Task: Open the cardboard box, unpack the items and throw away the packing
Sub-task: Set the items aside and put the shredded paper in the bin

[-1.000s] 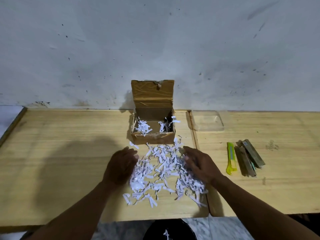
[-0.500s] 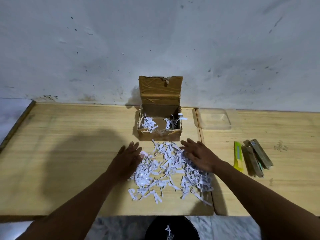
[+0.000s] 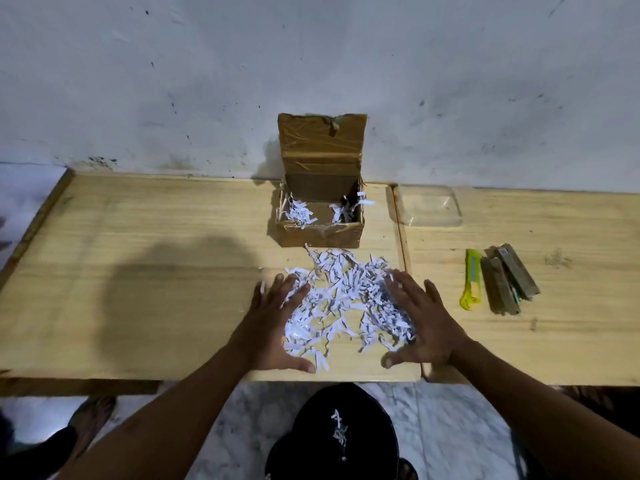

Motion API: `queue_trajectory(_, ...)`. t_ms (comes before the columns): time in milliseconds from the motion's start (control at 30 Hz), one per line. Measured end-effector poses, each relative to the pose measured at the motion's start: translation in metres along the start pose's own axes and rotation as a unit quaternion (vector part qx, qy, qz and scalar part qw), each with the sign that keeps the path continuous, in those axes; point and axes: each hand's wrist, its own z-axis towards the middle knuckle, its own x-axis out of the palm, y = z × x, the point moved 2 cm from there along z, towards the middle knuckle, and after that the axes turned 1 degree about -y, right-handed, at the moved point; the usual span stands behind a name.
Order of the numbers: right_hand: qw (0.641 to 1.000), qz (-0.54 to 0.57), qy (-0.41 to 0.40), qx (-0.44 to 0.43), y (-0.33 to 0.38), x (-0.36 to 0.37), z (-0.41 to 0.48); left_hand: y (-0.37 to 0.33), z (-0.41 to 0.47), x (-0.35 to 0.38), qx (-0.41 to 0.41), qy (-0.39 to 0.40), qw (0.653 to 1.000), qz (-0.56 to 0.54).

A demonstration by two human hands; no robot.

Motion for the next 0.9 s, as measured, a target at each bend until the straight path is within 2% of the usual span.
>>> queue_trajectory(233,0.997,0.017,-0.048,0.059,0.018,0.013,0.033,-0.023,0.038,0.011,-0.068,-0.078,0.994,-0.04)
queue_trajectory(367,0.997,0.019,-0.04,0.066,0.011,0.0,0.028,-0.017,0.028,-0.005,-0.03,-0.09,0.994,-0.047)
queue_trajectory(533,0.999,-0.015,-0.03,0.039,0.018,0.003,0.025,-0.02,0.027,-0.006,0.014,-0.056,0.998,-0.021)
queue_trajectory(667,0.997,-0.017,-0.027,0.063,0.023,0.018,0.035,-0.027,0.047,0.005,0.006,-0.05,0.999,-0.011)
queue_trajectory(767,0.997,-0.018,-0.043,0.068,0.018,0.018,0.042,-0.019,0.06,0.001,-0.004,-0.075,0.997,-0.019)
queue_trajectory(900,0.997,-0.014,-0.053,0.045,0.015,0.012,0.053,-0.017,0.065,-0.008,0.032,-0.075,0.997,0.002)
